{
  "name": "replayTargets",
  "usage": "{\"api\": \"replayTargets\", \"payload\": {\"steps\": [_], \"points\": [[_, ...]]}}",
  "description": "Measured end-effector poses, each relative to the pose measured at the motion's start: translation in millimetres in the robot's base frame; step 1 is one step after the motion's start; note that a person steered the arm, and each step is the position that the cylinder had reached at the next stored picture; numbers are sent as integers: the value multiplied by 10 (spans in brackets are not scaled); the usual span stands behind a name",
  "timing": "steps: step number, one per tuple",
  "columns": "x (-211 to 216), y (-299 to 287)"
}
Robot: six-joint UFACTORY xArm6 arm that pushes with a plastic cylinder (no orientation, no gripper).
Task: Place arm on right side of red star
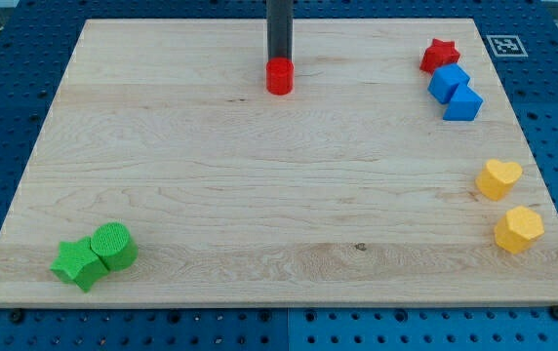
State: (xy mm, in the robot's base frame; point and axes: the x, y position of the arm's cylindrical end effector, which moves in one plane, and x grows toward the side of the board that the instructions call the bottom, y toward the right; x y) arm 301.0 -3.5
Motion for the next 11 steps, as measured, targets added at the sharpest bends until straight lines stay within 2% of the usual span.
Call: {"api": "replayTargets", "payload": {"steps": [2,3,4,7,8,9,10,11], "points": [[709,0],[627,0],[170,194],[-911,1638],[-953,2317],[-601,2822],[-253,2905],[-223,2890]]}}
